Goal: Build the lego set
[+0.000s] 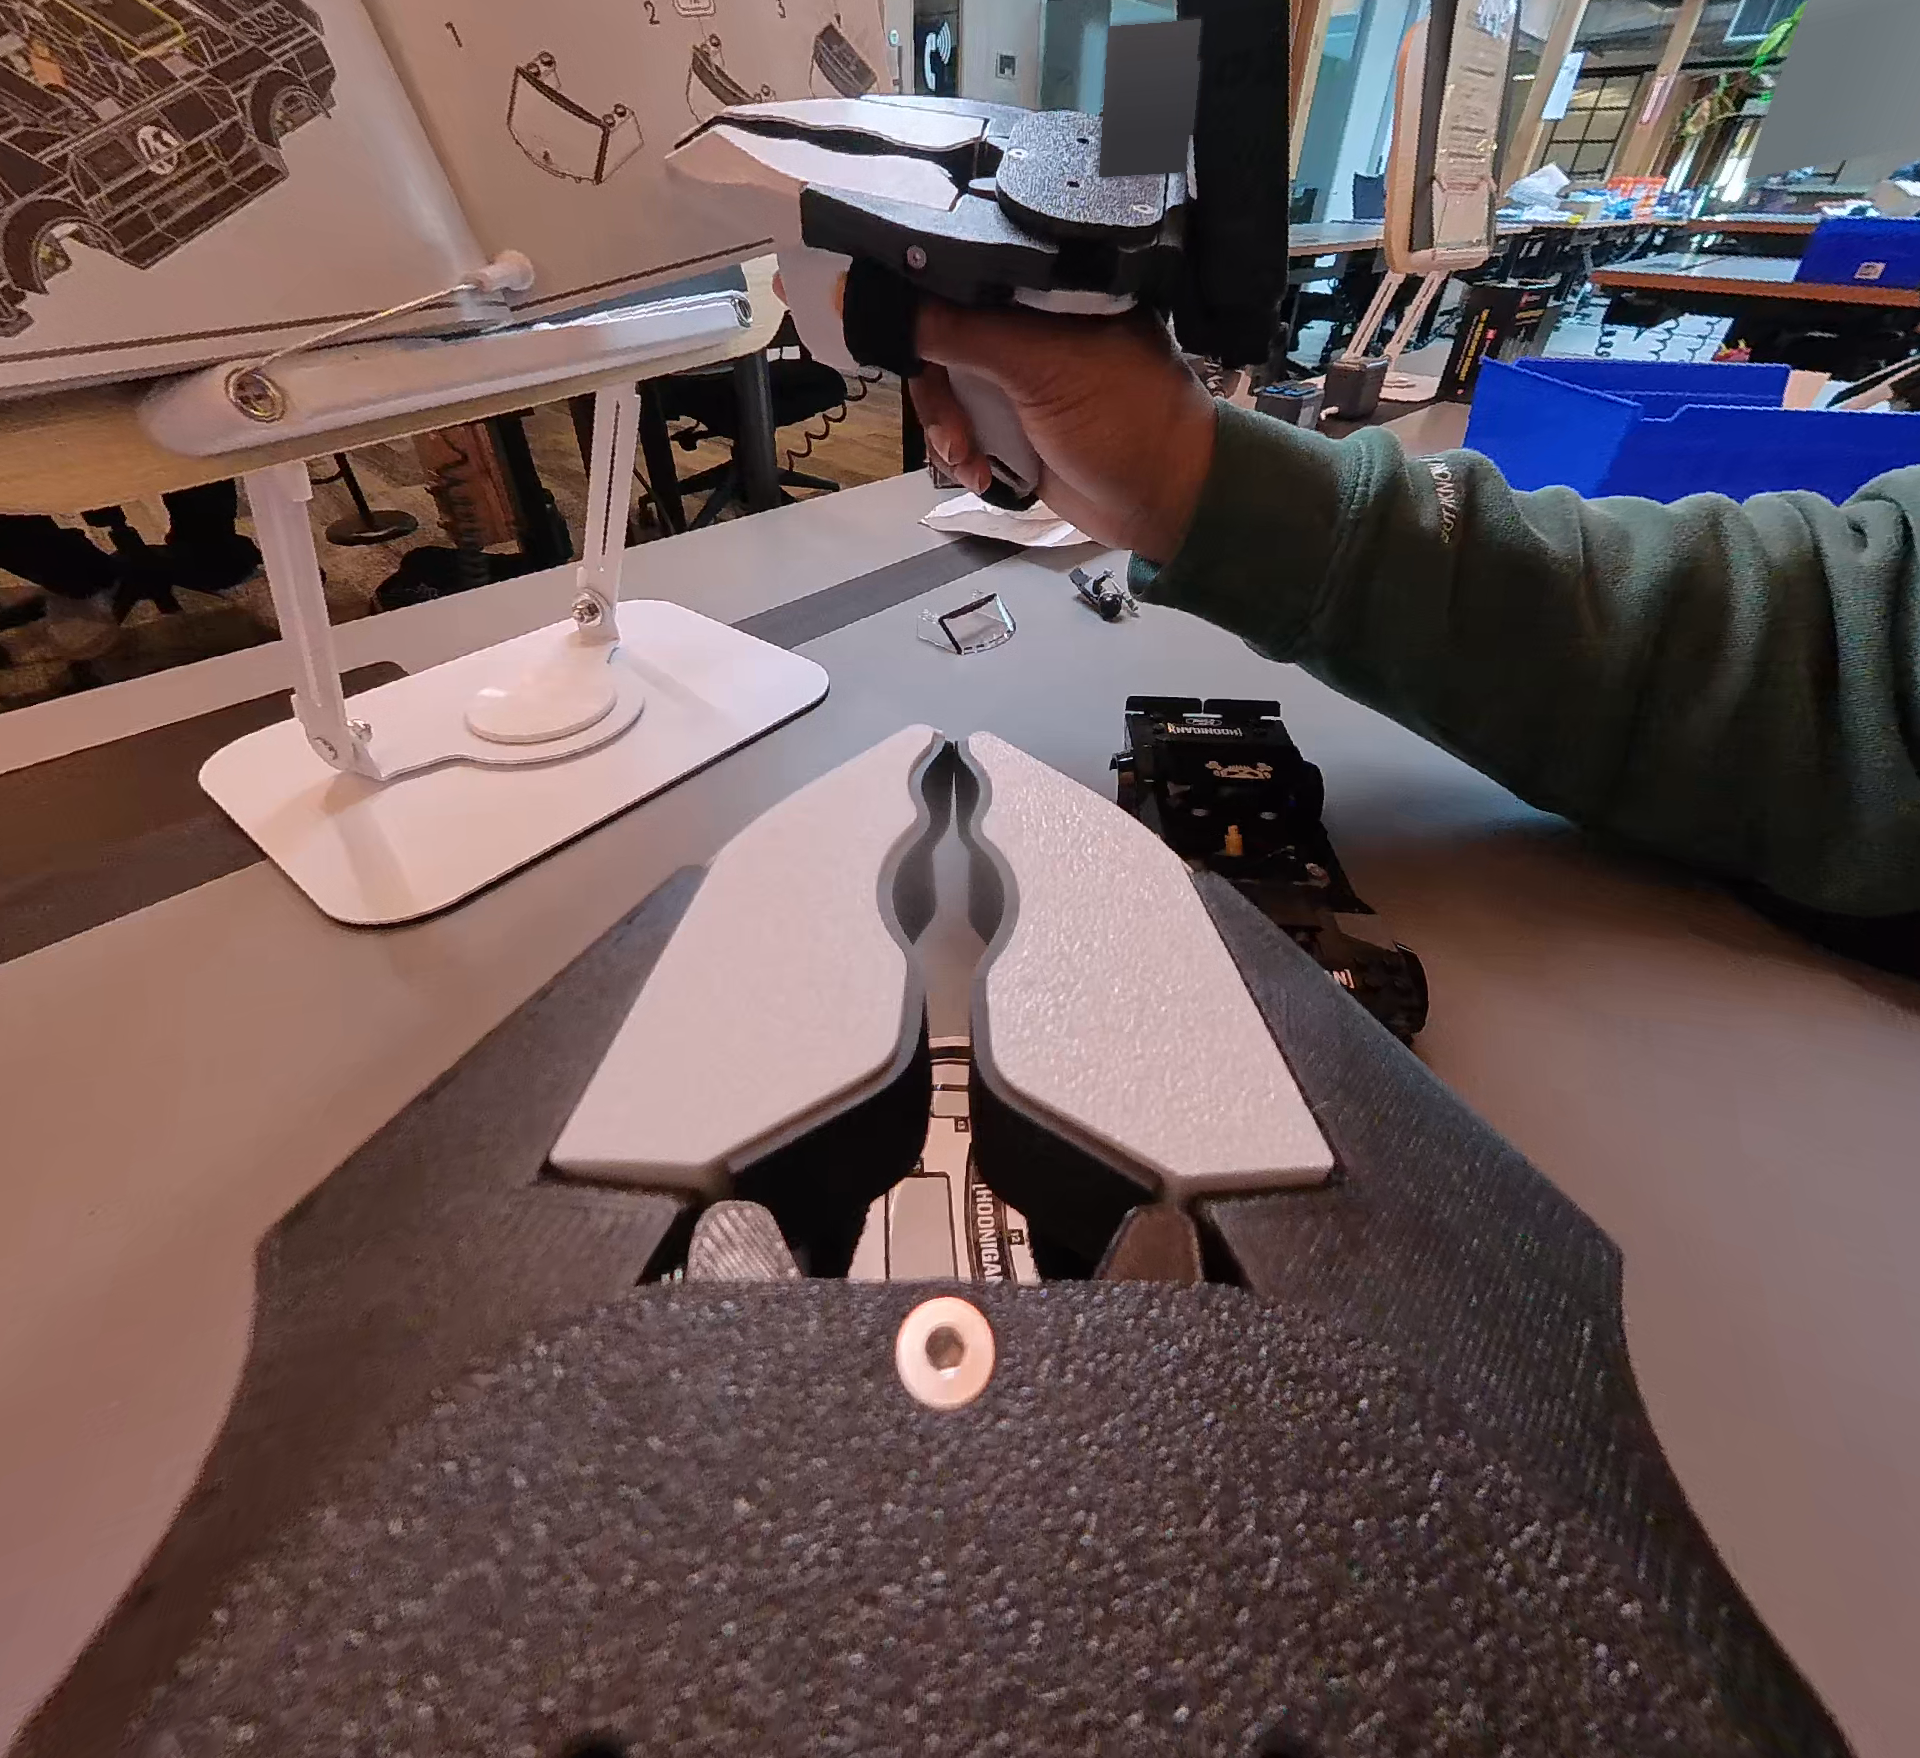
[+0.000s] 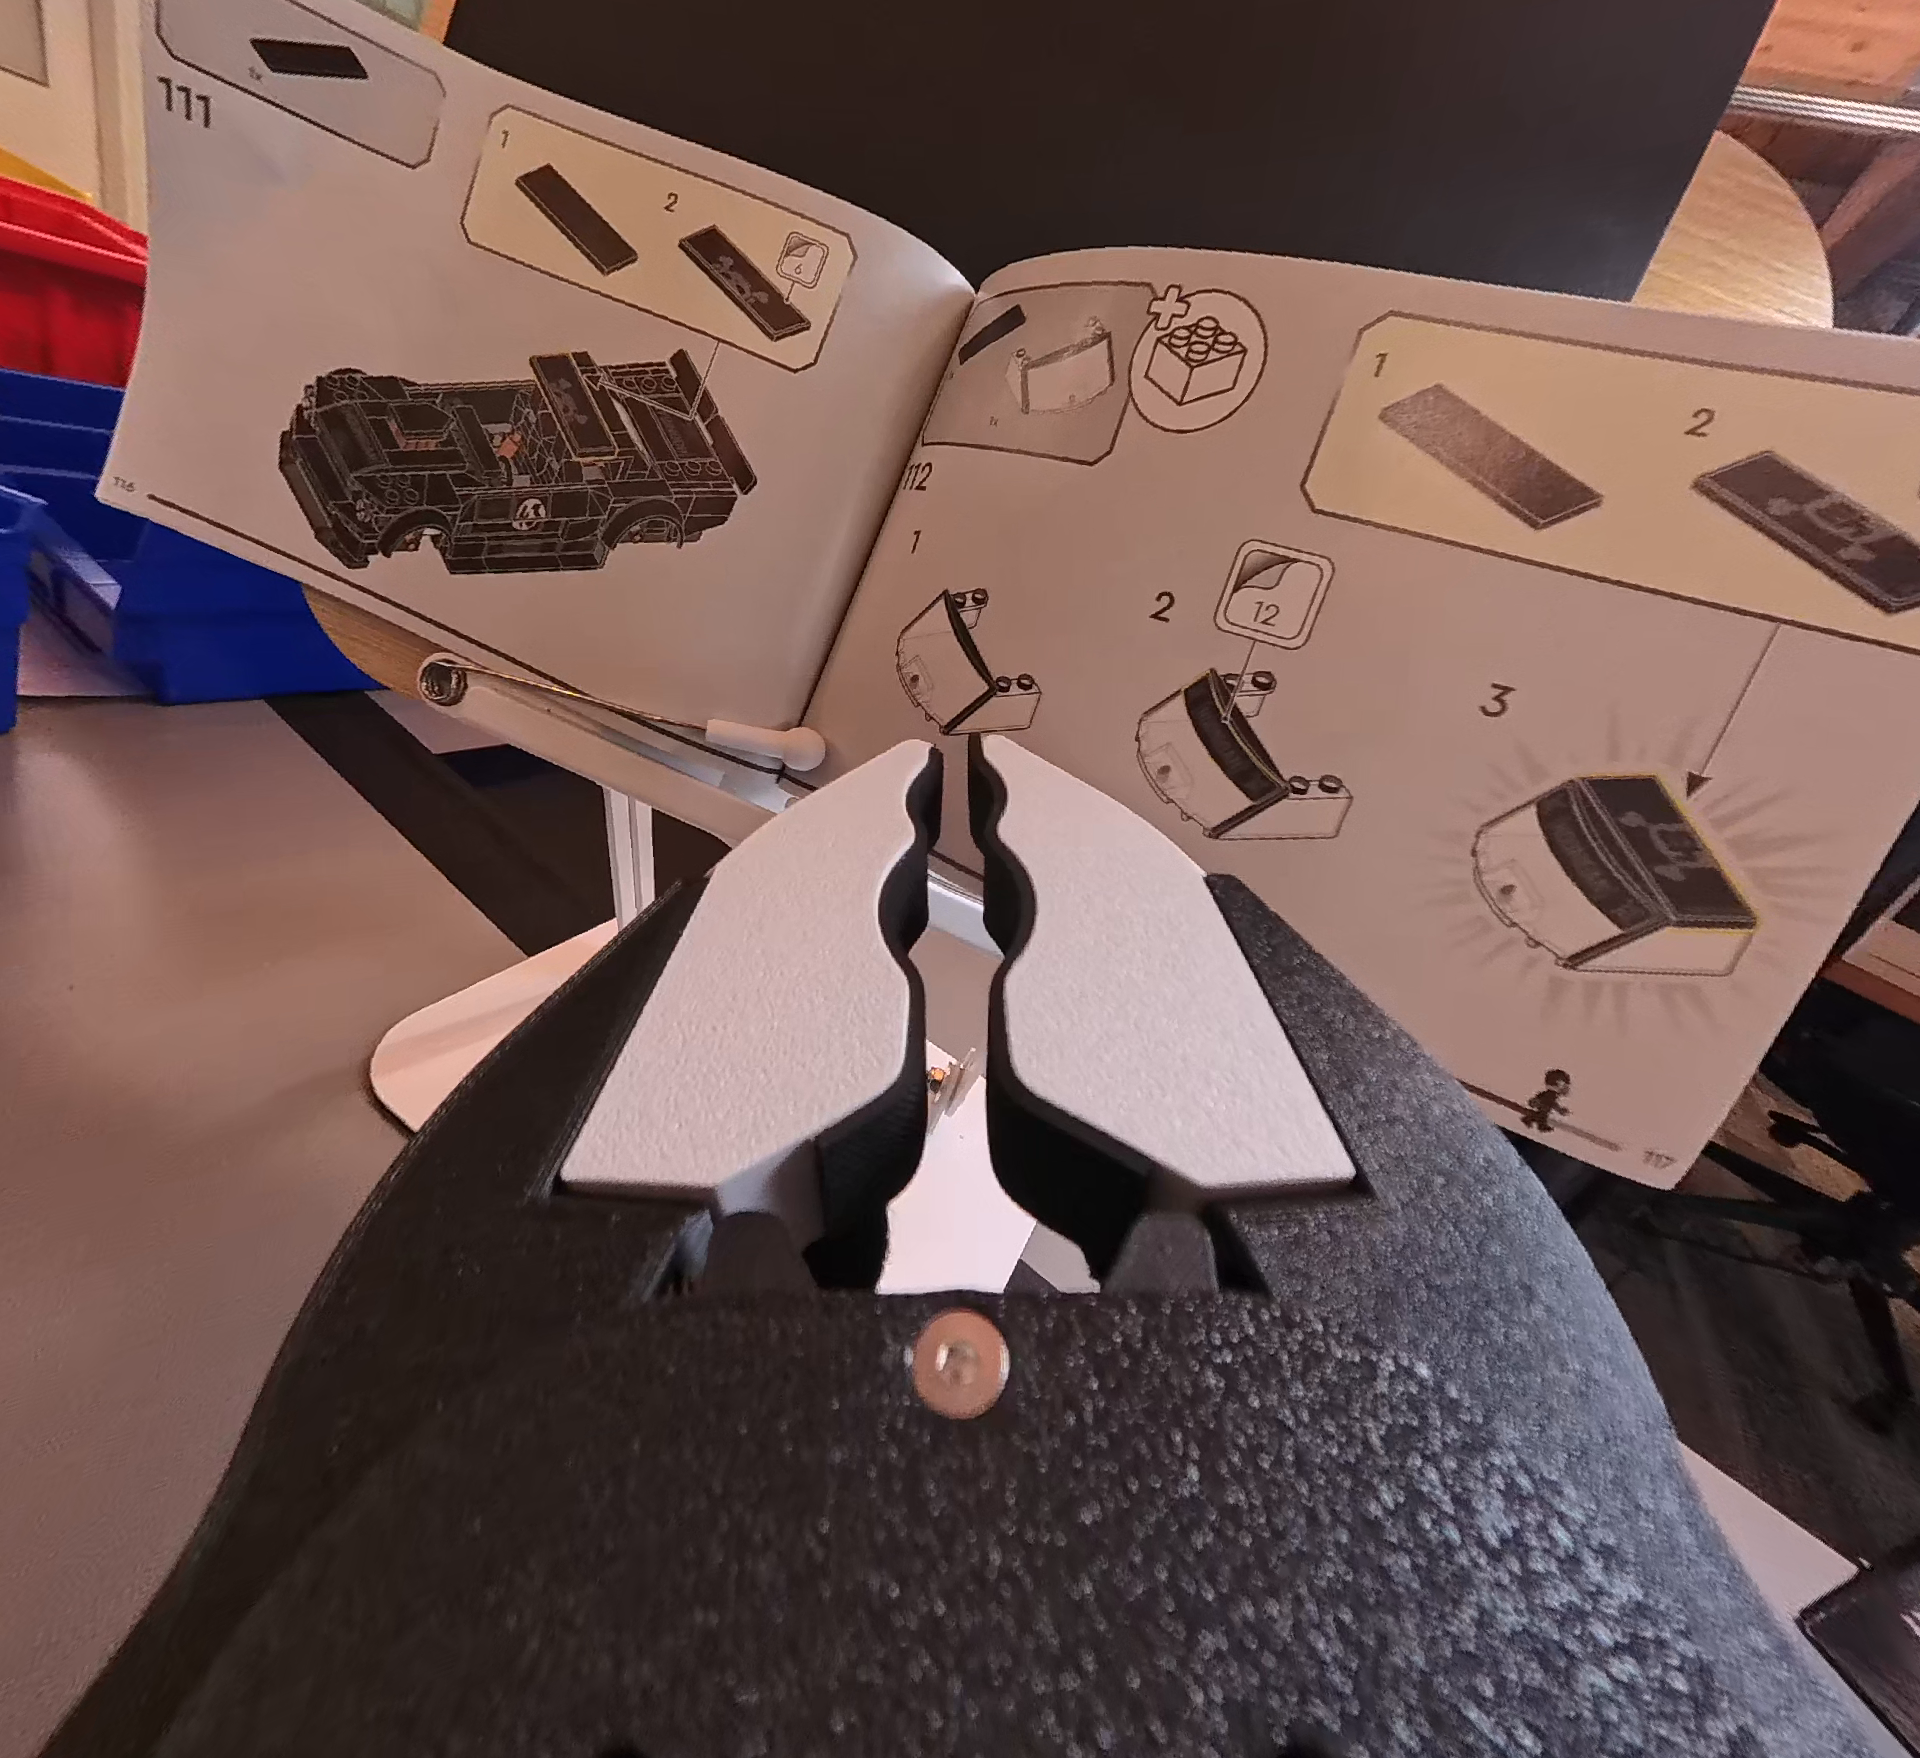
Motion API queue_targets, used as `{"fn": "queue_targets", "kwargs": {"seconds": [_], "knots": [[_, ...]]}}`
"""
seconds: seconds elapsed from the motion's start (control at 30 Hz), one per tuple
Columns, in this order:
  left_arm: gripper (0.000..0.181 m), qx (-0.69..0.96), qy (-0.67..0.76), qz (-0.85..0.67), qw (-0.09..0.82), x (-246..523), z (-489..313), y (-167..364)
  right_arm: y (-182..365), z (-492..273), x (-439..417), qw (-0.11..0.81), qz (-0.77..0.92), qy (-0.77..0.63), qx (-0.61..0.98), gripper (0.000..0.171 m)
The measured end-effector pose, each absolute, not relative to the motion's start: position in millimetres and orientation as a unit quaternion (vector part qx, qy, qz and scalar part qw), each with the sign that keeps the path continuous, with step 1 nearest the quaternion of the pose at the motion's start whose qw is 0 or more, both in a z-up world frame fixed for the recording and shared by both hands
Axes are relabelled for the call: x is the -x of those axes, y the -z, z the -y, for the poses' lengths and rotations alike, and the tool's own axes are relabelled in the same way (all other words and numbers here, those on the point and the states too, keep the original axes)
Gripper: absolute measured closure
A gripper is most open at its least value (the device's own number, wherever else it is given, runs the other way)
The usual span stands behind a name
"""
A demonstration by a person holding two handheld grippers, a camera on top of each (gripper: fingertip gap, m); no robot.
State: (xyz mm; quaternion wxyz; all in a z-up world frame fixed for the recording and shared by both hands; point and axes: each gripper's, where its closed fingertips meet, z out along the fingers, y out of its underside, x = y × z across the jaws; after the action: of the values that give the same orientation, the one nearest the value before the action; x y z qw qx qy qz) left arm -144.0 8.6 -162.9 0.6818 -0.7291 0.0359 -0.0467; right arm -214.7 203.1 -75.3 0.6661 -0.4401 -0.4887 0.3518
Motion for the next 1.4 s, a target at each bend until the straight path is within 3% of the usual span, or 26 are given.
{"fn": "queue_targets", "kwargs": {"seconds": [0.47, 0.83, 1.4], "knots": [[0.181, 0.726, 0.048, -0.035, 0.685, 144, -7, 160, 72, -201, 214, 0.67, 0.485, -0.355, 0.436, 0.166], [0.181, 0.739, 0.051, -0.041, 0.67, 140, -12, 172, 34, -194, 207, 0.691, 0.463, -0.379, 0.405, 0.159], [0.181, 0.731, 0.066, -0.037, 0.678, 141, -7, 162, 28, -235, 186, 0.714, 0.42, -0.355, 0.434, 0.154]]}}
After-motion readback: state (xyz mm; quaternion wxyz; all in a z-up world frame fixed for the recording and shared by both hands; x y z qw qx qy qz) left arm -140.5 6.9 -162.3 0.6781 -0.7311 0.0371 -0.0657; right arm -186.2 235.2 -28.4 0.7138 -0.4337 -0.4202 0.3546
